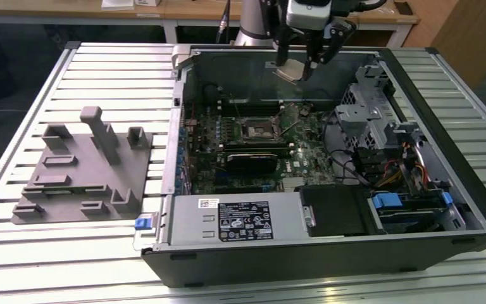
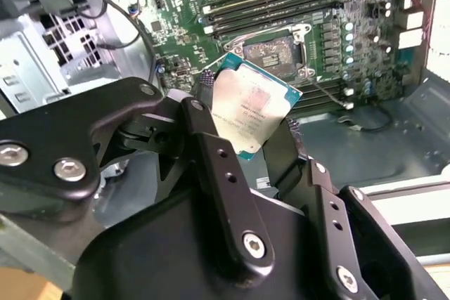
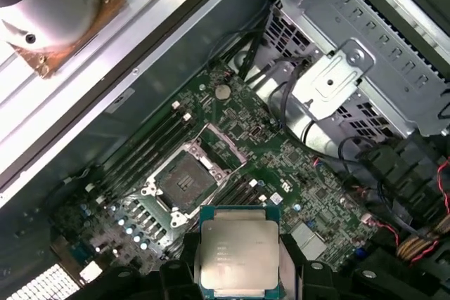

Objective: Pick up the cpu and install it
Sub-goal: 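Place the cpu into insertion slot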

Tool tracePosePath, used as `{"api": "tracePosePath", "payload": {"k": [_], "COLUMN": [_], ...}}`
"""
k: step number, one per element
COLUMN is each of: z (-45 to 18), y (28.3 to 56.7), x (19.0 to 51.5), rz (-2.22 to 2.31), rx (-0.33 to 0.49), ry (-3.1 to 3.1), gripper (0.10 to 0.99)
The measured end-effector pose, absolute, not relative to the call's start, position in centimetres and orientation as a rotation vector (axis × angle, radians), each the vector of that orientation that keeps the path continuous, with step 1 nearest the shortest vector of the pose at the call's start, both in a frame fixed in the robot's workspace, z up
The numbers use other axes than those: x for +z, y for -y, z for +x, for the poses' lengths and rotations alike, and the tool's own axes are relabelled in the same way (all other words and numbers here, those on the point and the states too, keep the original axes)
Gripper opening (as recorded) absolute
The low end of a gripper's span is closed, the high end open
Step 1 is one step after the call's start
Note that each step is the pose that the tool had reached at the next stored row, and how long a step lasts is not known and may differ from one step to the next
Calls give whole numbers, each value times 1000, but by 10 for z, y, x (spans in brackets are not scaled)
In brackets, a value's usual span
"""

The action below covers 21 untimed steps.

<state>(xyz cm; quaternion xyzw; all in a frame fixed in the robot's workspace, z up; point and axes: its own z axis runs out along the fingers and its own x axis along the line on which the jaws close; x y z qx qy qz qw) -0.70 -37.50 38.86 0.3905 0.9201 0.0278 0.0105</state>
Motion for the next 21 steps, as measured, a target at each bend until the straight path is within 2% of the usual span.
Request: {"api": "tracePosePath", "payload": {"k": [21], "z": [-7], "y": [375], "x": [389], "rz": [1551], "rx": [82], "ry": [-2699], "gripper": [533]}}
